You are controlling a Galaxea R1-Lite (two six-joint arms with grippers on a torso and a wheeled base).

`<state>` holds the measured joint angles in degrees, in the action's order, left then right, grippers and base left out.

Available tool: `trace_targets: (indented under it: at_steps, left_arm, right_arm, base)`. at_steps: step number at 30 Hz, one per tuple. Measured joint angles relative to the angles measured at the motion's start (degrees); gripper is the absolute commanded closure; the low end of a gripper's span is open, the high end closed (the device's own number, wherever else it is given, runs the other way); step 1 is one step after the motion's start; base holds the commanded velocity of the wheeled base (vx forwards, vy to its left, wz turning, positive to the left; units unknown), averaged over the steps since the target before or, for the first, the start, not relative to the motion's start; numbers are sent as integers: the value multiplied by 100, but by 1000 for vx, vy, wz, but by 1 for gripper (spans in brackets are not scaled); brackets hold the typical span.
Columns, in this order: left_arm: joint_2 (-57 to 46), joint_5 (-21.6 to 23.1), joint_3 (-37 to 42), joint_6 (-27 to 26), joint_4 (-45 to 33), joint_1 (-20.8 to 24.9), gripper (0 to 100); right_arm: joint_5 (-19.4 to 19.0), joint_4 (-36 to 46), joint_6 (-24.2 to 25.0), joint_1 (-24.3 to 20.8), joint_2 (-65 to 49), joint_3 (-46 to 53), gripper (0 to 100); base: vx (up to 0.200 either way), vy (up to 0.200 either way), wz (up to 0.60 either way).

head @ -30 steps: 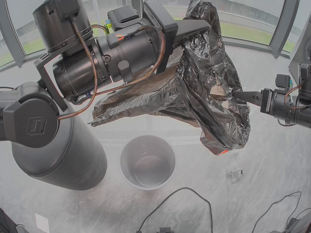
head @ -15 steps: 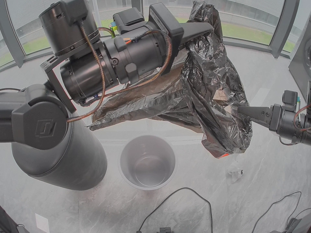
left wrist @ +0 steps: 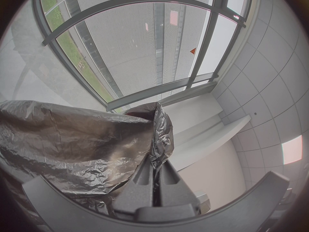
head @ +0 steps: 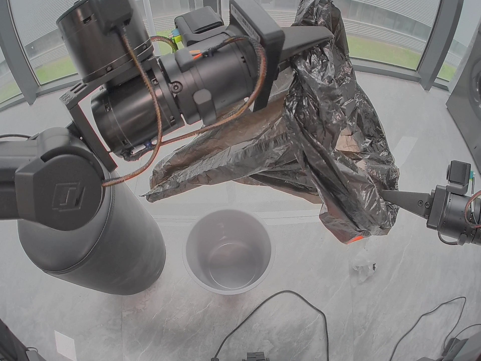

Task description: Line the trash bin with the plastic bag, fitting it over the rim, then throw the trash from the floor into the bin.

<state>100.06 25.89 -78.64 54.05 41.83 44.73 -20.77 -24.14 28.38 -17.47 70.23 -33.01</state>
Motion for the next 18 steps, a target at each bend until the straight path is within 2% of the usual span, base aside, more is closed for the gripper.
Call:
trace_targets:
  at_steps: [5, 13, 18]
  left_arm:
    - [-11, 2, -105, 158, 35, 67, 100]
    - [-4, -39, -77, 112, 71, 94, 100]
    - [18, -323, 83, 71, 76, 11, 100]
  right_arm:
    - [-52, -22, 2, -2, 5, 40, 100]
    - [-49, -38, -5, 2, -77, 29, 100]
    - [-126, 13, 60, -5, -345, -30, 100]
  base:
    - [0, 0, 0]
    - [0, 0, 0]
    - [0, 0, 0]
